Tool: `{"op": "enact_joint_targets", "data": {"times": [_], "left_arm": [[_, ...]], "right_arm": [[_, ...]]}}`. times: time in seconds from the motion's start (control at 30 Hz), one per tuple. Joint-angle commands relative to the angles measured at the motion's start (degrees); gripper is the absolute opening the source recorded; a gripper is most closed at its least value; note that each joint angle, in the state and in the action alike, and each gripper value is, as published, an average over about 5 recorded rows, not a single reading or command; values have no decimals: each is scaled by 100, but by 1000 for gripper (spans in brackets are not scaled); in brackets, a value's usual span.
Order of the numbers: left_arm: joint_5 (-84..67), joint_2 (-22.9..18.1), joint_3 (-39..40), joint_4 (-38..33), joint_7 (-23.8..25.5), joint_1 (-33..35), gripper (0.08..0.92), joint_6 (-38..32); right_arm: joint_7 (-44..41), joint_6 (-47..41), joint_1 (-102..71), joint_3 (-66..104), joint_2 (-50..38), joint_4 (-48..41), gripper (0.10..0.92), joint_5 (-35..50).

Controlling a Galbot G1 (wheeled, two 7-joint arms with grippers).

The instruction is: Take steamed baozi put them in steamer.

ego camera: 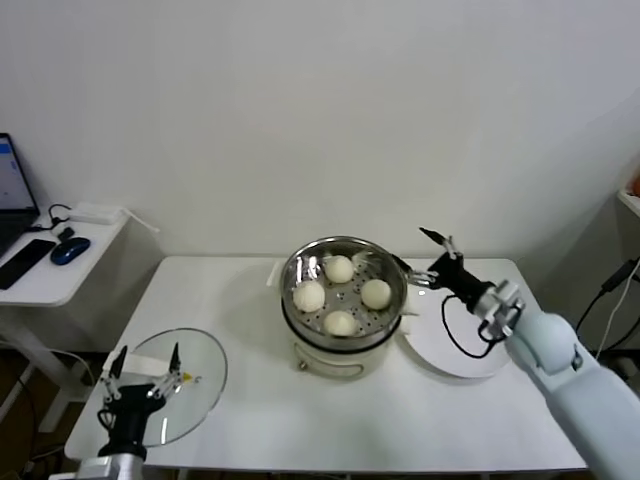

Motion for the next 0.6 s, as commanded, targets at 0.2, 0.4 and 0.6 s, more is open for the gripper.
{"op": "enact_joint_targets", "data": {"times": [0.2,0.4,0.6], "left_arm": [[29,78,-141,35,97,202,823,67],[20,65,-192,61,117,255,823,63],[-48,67,-233,24,164,212,823,176]], "right_arm": [[591,1104,-3152,2348,2128,776,823,-392],[501,1215,-3573,2353,2348,863,823,-355],[382,1288,-3802,2287,2459,888,823,-336]]}}
